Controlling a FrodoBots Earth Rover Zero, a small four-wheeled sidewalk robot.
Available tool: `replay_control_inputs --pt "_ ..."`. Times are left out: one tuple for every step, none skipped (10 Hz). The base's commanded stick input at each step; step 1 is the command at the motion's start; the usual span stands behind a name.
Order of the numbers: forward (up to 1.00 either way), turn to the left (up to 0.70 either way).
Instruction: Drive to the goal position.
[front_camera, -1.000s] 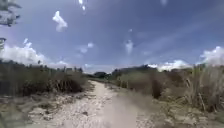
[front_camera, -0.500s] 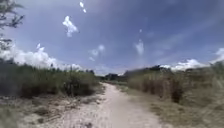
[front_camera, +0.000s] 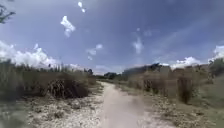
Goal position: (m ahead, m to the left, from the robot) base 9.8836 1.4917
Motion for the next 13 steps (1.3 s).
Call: replay_control_inputs --pt "0.85 0.04" --pt "0.85 0.04" --pt "0.85 0.24" --pt "0.85 0.36" --pt "0.85 0.04" --pt "0.85 0.04" --pt "0.85 0.04" --pt "0.85 0.04" --pt "0.85 0.04" --pt "0.85 0.04" --pt "0.85 0.04" --pt "0.85 0.04" --pt "0.85 0.04"
